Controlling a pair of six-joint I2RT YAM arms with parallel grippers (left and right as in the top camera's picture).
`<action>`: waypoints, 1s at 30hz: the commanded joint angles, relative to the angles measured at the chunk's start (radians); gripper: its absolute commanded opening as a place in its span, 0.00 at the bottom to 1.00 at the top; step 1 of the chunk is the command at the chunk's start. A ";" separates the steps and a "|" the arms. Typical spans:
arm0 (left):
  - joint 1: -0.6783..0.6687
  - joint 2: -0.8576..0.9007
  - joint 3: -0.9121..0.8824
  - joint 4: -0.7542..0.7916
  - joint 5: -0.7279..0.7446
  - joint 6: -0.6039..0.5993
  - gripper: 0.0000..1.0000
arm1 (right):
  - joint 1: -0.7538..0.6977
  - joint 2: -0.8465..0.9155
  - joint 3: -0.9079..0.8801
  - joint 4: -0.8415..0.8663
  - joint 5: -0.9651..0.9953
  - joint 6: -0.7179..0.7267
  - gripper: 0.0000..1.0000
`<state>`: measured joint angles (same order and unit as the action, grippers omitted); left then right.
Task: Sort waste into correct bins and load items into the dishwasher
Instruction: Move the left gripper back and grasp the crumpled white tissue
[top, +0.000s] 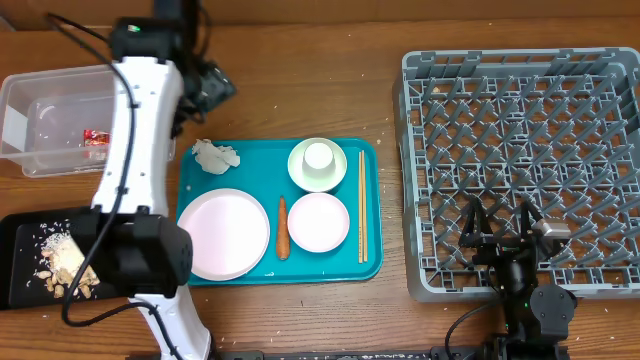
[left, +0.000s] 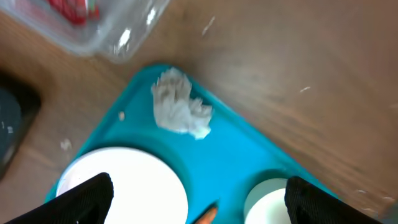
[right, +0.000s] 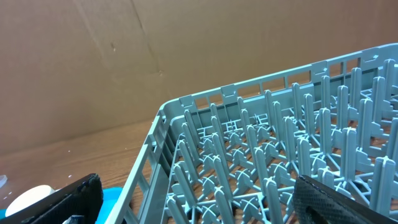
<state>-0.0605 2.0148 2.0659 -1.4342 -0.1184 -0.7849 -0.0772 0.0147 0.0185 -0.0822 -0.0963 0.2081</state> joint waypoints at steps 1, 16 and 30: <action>-0.007 -0.008 -0.109 0.034 -0.095 -0.106 0.89 | -0.003 -0.012 -0.010 0.006 0.009 -0.007 1.00; -0.005 -0.008 -0.510 0.349 -0.095 0.068 0.86 | -0.003 -0.012 -0.010 0.006 0.009 -0.006 1.00; 0.002 -0.007 -0.624 0.606 -0.118 0.083 0.84 | -0.003 -0.012 -0.010 0.006 0.009 -0.006 1.00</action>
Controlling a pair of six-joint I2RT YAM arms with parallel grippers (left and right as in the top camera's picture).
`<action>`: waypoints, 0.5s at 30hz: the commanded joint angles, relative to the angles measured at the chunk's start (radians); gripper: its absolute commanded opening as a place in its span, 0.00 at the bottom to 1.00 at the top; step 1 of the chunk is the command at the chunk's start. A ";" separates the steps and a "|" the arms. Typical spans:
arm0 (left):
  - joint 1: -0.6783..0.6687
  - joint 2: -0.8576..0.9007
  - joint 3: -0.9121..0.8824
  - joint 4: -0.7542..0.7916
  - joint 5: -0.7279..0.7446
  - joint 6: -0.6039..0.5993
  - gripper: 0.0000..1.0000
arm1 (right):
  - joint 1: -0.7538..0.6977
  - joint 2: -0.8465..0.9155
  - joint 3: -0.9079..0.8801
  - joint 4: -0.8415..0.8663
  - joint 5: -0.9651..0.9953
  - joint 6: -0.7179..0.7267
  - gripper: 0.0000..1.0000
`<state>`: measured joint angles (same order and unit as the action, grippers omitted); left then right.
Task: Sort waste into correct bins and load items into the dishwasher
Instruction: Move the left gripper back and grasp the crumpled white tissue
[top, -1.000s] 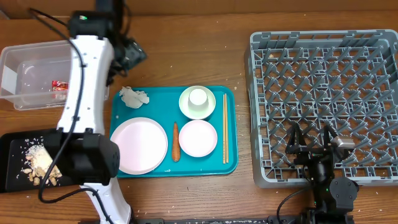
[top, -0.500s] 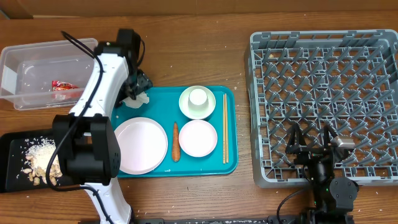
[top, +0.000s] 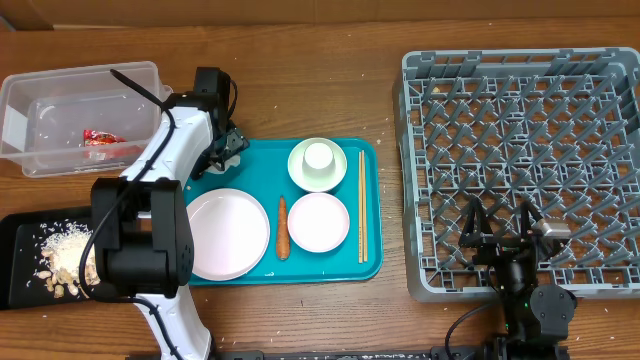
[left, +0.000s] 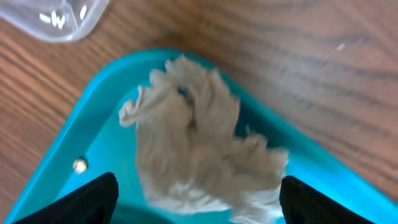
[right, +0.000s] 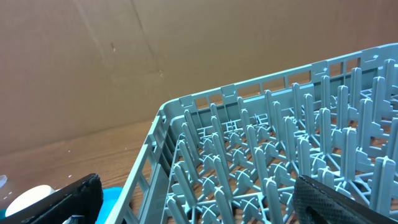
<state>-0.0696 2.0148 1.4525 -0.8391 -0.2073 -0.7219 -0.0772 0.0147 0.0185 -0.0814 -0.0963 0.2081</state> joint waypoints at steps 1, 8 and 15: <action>0.011 -0.007 -0.010 0.014 -0.029 0.020 0.83 | -0.003 -0.012 -0.010 0.005 0.009 -0.006 1.00; 0.011 -0.006 -0.013 -0.002 -0.027 0.019 0.60 | -0.003 -0.012 -0.010 0.005 0.009 -0.007 1.00; 0.011 -0.006 -0.068 0.013 -0.025 0.020 0.54 | -0.003 -0.012 -0.010 0.005 0.009 -0.007 1.00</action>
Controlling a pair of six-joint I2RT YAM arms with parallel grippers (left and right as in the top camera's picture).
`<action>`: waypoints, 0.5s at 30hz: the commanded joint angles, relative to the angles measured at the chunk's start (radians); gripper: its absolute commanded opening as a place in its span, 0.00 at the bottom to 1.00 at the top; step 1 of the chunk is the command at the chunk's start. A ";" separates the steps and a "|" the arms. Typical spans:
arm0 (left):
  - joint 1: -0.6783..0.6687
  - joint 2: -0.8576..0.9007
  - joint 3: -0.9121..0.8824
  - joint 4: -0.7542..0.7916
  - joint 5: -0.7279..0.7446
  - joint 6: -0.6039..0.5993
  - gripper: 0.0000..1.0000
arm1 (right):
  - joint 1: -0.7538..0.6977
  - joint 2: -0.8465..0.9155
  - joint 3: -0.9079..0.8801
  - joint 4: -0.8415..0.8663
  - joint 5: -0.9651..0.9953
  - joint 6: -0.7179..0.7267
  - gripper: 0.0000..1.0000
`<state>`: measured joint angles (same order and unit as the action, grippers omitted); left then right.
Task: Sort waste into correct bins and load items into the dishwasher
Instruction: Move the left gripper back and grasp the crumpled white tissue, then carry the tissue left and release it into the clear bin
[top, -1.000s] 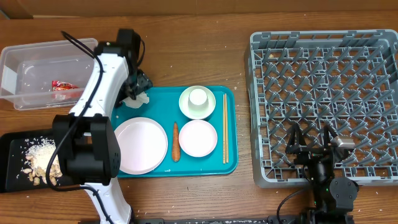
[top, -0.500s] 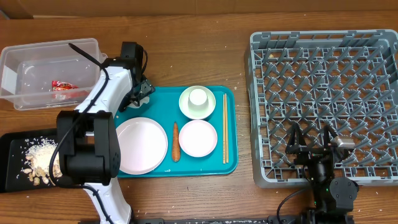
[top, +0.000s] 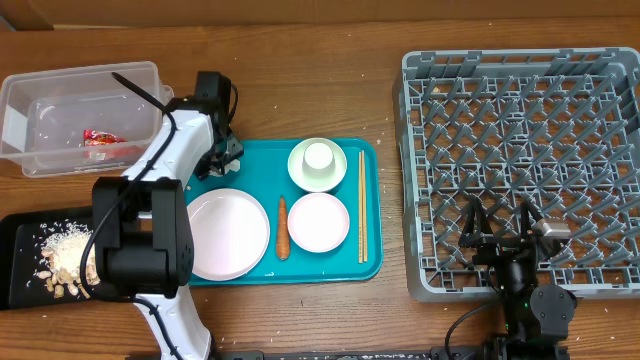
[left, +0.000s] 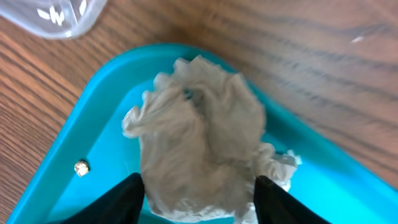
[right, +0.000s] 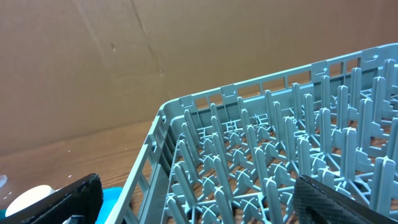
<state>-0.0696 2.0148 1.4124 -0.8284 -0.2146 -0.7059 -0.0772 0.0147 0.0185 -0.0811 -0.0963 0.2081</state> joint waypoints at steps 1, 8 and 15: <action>0.011 -0.006 -0.031 0.002 -0.023 0.004 0.48 | -0.003 -0.012 -0.010 0.005 0.009 -0.006 1.00; 0.010 -0.023 0.031 -0.067 -0.025 0.016 0.04 | -0.003 -0.012 -0.010 0.005 0.009 -0.007 1.00; 0.010 -0.084 0.218 -0.220 -0.011 0.016 0.04 | -0.003 -0.012 -0.010 0.005 0.009 -0.007 1.00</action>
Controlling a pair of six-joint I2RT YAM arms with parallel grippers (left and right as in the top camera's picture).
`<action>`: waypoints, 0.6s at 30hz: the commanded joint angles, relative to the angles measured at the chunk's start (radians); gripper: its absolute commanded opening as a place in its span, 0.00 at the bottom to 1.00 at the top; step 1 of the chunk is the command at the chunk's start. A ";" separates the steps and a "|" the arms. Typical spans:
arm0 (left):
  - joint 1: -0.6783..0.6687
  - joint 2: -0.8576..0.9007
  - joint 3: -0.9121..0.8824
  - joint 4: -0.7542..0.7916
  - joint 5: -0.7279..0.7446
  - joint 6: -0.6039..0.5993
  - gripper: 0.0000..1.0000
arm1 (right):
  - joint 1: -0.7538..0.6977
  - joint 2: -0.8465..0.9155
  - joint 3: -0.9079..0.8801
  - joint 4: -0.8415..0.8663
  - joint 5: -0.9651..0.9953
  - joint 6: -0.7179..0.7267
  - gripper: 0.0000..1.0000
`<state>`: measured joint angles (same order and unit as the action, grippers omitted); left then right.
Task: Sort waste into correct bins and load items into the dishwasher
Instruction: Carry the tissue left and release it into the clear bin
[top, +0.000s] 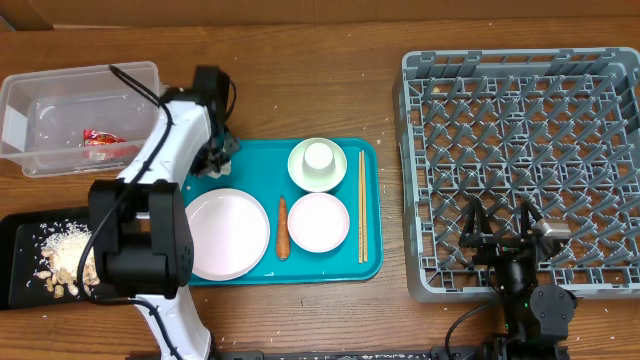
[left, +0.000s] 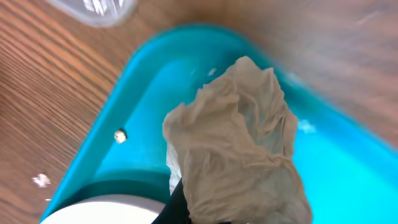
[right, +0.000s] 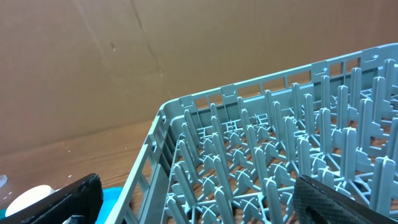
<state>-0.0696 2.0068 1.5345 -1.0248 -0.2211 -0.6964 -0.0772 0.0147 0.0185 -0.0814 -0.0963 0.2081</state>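
A crumpled grey-white napkin fills the left wrist view, pinched in my left gripper and hanging a little above the back left corner of the teal tray. In the overhead view the gripper hides the napkin. The tray carries a large white plate, a carrot, a small plate, a bowl with a cup in it and chopsticks. My right gripper stands open at the front edge of the grey dish rack.
A clear plastic bin holding a red wrapper stands at the back left. A black tray with food scraps lies at the front left. The rack's upright pegs fill the right wrist view.
My left gripper has shut on the napkin, which lay on the tray corner between the closing fingers. It now hangs clear of the tray. The right arm has not moved.
My left gripper was open high over the back left, with the napkin lying on the tray corner. Then it was down at the napkin with a finger on each side. The fingers narrowed round it, and now they hold it off the tray.
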 joint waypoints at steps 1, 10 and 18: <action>0.010 -0.087 0.124 -0.037 0.006 0.012 0.04 | -0.003 -0.012 -0.010 0.005 0.009 -0.006 1.00; 0.063 -0.165 0.302 0.039 -0.127 0.024 0.04 | -0.003 -0.012 -0.010 0.005 0.009 -0.007 1.00; 0.227 -0.114 0.307 0.190 -0.190 0.024 0.04 | -0.003 -0.012 -0.010 0.005 0.009 -0.007 1.00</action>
<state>0.1047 1.8591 1.8290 -0.8459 -0.3550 -0.6865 -0.0772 0.0147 0.0185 -0.0818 -0.0963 0.2081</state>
